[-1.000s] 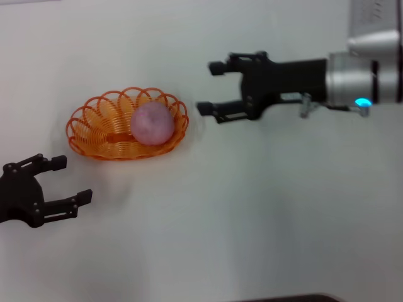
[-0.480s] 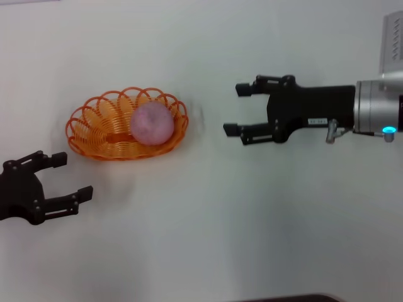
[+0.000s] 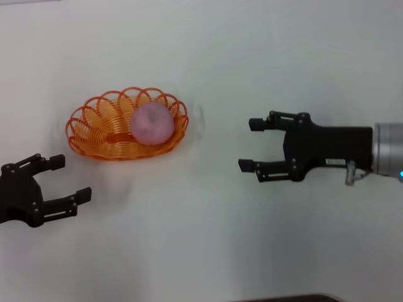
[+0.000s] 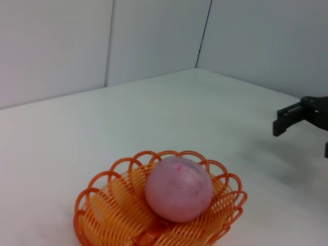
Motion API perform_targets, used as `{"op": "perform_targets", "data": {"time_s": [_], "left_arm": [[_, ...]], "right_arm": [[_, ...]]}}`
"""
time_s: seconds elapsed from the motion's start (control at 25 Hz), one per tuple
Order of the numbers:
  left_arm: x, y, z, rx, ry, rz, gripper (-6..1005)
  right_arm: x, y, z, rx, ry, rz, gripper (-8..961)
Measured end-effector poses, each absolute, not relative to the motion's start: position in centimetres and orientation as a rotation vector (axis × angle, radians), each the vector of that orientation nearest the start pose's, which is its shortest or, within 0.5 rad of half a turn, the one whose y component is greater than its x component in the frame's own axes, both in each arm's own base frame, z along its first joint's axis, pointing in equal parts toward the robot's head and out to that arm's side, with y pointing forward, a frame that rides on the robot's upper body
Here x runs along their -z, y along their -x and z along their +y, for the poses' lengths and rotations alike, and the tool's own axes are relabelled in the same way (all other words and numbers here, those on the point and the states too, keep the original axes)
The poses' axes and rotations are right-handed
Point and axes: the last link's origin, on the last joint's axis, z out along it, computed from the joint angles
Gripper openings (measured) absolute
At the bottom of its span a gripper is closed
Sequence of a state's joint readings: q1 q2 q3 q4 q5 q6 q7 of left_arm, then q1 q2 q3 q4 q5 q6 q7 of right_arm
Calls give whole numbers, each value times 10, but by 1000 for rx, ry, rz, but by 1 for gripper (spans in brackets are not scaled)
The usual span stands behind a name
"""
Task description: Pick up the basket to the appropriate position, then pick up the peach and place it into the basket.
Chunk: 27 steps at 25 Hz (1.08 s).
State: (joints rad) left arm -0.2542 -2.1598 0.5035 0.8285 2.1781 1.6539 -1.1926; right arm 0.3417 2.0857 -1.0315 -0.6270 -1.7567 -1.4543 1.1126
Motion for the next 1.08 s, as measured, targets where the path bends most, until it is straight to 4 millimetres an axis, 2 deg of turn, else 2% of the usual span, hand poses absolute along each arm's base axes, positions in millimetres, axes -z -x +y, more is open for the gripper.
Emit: {"op": "perform_targets", "data": {"time_s": [0.44,1.08], "left_arm": [[-4,336,238,549,2632,-682,887],[-5,335,241,550,2629,-673,888]], "right_arm": [[58,-301,260,-683,2769,481,875],[58,-309,257,-656,2755,519,875]]}}
